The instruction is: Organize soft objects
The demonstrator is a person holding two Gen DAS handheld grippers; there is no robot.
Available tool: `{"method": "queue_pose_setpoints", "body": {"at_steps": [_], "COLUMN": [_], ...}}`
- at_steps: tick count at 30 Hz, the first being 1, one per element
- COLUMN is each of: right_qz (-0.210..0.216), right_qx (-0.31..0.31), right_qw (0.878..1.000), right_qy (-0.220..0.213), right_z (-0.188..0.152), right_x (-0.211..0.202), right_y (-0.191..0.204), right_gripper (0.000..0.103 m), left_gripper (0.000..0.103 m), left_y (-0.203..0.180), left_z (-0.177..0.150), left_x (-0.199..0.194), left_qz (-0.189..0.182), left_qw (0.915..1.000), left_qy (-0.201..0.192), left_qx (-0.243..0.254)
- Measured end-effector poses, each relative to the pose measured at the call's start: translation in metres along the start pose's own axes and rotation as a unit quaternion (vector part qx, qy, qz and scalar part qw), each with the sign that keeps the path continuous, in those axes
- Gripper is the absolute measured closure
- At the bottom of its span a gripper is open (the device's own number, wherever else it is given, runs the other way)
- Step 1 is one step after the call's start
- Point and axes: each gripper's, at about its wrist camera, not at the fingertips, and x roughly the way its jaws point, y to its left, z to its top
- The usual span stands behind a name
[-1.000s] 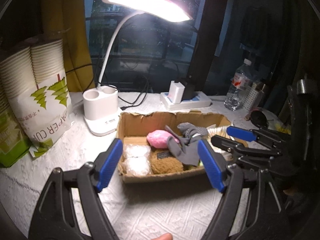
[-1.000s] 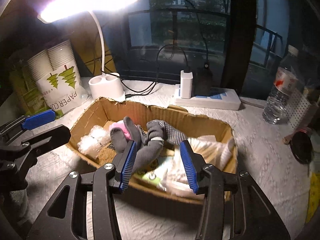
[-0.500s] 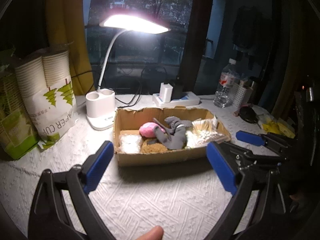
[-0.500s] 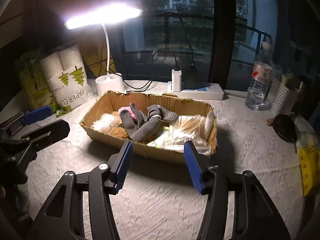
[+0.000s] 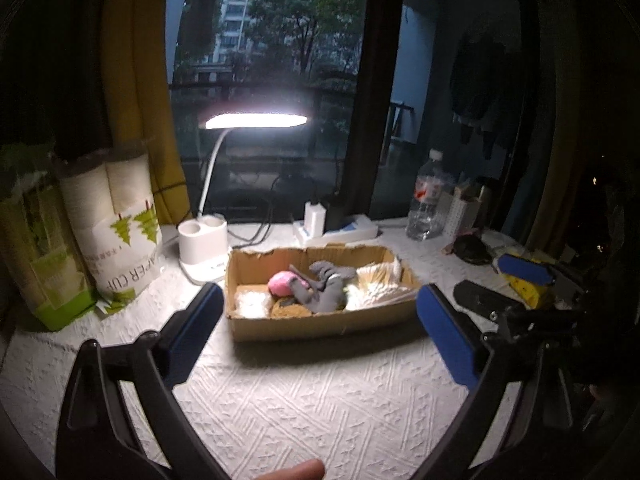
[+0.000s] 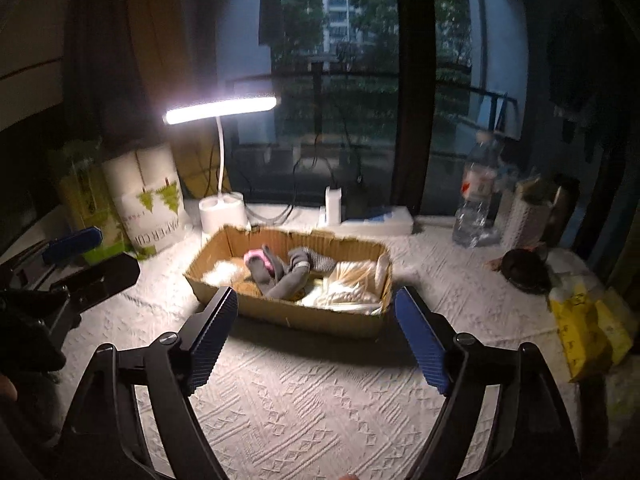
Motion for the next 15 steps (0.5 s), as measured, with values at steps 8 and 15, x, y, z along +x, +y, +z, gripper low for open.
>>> {"method": "queue_pose_setpoints", "body": {"at_steps": [8, 15], "right_qz": [-0.010, -0.018], "right_qx": [-0.006, -0.004], "right_qw": [0.999, 0.997], "right_qy": [-0.033, -0.070], "right_z": [0.013, 0.018], "right_x": [-0.037, -0.070], "right_y": [0.002, 0.001], "right_gripper": [0.018, 0.018], "left_gripper": [0.004, 0.004], "left_y": [-0.016, -0.017], "left_z": [0.013, 0.020], "left_x": [-0.033, -0.057], "left_qz": [0.013, 0.012], "left_qw": [0.9987, 0.9975], "left_qy": [-0.042, -0.066], "left_qx": [0.026, 0.023]}}
